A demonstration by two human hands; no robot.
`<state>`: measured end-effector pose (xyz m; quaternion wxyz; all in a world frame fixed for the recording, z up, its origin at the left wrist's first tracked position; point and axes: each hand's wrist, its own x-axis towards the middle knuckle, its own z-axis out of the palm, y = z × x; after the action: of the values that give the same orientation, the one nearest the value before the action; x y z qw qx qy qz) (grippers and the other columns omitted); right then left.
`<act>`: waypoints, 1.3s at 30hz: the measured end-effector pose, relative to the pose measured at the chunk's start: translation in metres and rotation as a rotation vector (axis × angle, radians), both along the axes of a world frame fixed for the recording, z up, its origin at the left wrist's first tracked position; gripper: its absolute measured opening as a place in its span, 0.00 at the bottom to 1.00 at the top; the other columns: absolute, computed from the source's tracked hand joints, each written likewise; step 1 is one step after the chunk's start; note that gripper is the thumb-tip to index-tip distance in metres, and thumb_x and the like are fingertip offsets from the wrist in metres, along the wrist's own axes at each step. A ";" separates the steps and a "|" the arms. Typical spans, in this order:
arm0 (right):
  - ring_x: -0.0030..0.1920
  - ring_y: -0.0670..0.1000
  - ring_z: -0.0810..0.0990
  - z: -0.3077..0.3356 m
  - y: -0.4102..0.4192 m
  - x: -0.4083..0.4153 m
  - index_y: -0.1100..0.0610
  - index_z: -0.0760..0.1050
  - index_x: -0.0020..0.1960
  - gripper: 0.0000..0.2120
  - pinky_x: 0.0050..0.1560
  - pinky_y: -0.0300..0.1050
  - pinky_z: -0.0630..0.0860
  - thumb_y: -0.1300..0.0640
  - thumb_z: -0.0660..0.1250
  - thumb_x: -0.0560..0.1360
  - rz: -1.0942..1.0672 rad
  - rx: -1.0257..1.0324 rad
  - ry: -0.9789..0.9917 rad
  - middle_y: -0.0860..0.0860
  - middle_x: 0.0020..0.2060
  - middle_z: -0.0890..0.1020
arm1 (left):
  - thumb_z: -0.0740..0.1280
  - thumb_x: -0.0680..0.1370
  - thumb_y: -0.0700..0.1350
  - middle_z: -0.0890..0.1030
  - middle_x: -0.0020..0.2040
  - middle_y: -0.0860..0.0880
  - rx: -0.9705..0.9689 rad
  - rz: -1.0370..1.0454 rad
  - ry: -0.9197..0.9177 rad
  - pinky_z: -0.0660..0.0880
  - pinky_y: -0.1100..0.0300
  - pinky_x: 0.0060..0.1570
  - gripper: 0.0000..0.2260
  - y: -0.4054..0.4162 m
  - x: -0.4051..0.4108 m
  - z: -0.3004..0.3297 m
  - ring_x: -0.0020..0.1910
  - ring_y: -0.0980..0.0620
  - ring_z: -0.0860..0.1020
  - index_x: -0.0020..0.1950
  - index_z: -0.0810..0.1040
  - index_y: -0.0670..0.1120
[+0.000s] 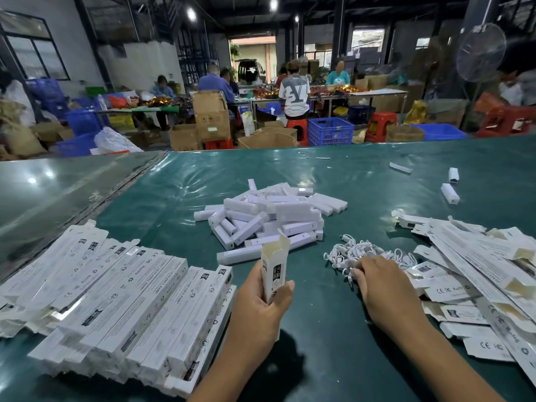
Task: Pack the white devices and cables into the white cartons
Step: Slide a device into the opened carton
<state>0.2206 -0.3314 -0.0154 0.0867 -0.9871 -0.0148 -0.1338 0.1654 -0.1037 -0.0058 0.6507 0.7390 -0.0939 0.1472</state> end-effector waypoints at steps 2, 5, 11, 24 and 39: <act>0.49 0.54 0.73 0.002 0.000 -0.001 0.56 0.73 0.52 0.10 0.47 0.49 0.68 0.52 0.57 0.85 0.022 0.114 -0.014 0.51 0.48 0.77 | 0.69 0.71 0.63 0.79 0.37 0.56 0.008 -0.006 -0.011 0.77 0.56 0.41 0.12 0.001 -0.001 0.001 0.36 0.56 0.75 0.51 0.77 0.61; 0.46 0.56 0.74 0.001 0.001 -0.002 0.56 0.74 0.48 0.08 0.44 0.50 0.68 0.54 0.61 0.83 0.028 0.203 -0.050 0.52 0.43 0.78 | 0.69 0.72 0.61 0.79 0.36 0.57 -0.005 0.006 -0.018 0.76 0.63 0.40 0.11 0.001 -0.002 0.001 0.36 0.58 0.76 0.51 0.77 0.60; 0.53 0.56 0.76 0.003 0.055 0.035 0.55 0.76 0.57 0.07 0.54 0.52 0.72 0.56 0.62 0.81 0.265 0.090 -0.104 0.52 0.51 0.80 | 0.69 0.72 0.60 0.79 0.35 0.57 -0.009 0.006 -0.028 0.75 0.63 0.38 0.09 0.001 0.000 0.001 0.35 0.58 0.75 0.48 0.77 0.59; 0.65 0.58 0.71 0.025 0.158 0.110 0.57 0.72 0.63 0.17 0.63 0.49 0.67 0.49 0.67 0.78 0.511 -0.228 0.142 0.56 0.63 0.74 | 0.69 0.74 0.54 0.81 0.37 0.59 -0.022 -0.003 -0.069 0.72 0.69 0.39 0.07 0.002 0.002 0.000 0.36 0.62 0.76 0.51 0.78 0.63; 0.42 0.51 0.83 0.016 0.061 -0.049 0.50 0.71 0.69 0.28 0.38 0.41 0.77 0.61 0.75 0.72 0.632 1.385 0.586 0.58 0.49 0.86 | 0.78 0.70 0.58 0.84 0.38 0.51 -0.137 0.039 0.074 0.78 0.62 0.36 0.11 0.002 -0.002 0.006 0.36 0.56 0.82 0.46 0.81 0.55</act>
<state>0.1716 -0.2707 0.0005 0.7113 -0.6536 -0.1834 0.1819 0.1634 -0.1017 0.0006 0.6999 0.6992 -0.0450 0.1386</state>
